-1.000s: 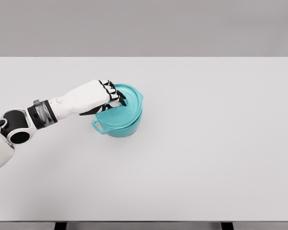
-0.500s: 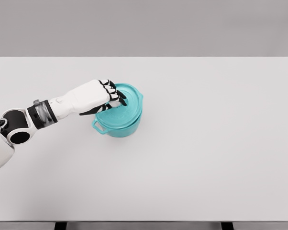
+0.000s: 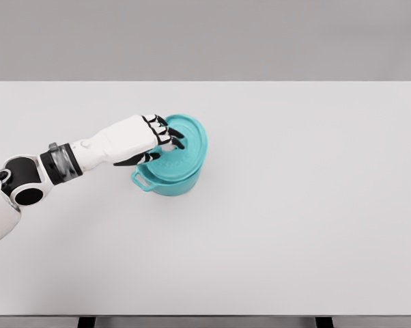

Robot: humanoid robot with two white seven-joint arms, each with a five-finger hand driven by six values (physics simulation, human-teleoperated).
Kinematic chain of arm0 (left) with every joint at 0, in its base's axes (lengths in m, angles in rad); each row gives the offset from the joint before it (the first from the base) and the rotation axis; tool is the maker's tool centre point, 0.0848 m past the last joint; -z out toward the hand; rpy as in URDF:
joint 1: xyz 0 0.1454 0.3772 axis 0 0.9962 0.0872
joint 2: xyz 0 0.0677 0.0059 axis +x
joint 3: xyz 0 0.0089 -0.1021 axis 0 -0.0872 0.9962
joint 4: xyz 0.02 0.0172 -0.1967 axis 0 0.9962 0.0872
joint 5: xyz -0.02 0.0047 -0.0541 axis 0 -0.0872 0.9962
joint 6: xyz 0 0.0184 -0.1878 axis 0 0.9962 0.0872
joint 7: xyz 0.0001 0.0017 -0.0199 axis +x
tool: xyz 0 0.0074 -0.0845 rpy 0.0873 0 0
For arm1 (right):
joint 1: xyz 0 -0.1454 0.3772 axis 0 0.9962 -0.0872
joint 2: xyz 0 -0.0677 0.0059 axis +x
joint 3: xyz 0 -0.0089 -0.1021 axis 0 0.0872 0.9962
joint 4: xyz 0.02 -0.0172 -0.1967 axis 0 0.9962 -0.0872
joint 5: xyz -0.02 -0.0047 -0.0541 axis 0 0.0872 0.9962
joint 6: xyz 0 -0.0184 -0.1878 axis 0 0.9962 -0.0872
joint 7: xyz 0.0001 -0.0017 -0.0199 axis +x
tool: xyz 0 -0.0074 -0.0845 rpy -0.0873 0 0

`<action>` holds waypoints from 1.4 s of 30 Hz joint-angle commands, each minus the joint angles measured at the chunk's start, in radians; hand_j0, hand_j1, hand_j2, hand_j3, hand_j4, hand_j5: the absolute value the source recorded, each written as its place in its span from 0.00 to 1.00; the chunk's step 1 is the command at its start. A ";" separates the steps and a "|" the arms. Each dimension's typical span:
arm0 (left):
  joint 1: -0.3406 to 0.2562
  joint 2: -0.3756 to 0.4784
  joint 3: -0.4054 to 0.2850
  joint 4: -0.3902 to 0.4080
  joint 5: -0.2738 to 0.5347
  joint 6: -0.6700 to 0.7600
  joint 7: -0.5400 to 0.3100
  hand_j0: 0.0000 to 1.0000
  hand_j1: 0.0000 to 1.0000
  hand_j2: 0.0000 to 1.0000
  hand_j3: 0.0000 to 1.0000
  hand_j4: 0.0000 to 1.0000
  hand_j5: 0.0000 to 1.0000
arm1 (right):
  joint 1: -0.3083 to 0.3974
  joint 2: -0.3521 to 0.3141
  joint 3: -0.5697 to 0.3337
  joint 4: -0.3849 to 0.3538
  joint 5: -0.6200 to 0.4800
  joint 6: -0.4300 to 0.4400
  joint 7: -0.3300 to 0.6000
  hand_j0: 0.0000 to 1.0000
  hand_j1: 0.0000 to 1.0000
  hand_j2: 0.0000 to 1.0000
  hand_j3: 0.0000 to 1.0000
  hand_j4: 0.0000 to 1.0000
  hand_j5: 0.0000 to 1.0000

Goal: Cover the pot with left arm

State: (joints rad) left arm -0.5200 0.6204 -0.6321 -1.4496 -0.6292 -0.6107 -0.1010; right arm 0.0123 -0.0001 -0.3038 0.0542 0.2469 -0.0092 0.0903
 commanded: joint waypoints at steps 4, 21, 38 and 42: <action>-0.002 0.001 0.000 -0.003 0.002 0.000 -0.002 0.75 0.75 0.75 0.75 0.75 0.75 | 0.000 0.000 0.000 0.001 0.000 0.000 0.000 1.00 1.00 1.00 1.00 1.00 1.00; 0.002 0.002 0.005 -0.014 0.006 0.000 -0.002 0.75 0.75 0.75 0.75 0.75 0.75 | 0.000 0.000 0.000 0.001 0.000 0.000 0.000 1.00 1.00 1.00 1.00 1.00 1.00; -0.002 0.001 0.006 -0.011 0.006 0.000 0.000 0.76 0.76 0.76 0.76 0.76 0.76 | 0.000 0.000 0.000 -0.001 0.000 0.000 0.000 1.00 1.00 1.00 1.00 1.00 1.00; -0.002 0.001 0.006 -0.011 0.006 0.000 0.000 0.78 0.78 0.78 0.78 0.78 0.78 | 0.000 0.000 0.000 0.001 0.000 0.000 0.000 1.00 1.00 1.00 1.00 1.00 1.00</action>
State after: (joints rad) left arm -0.5216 0.6206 -0.6265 -1.4599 -0.6300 -0.6114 -0.1018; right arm 0.0123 -0.0001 -0.3038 0.0543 0.2469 -0.0092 0.0904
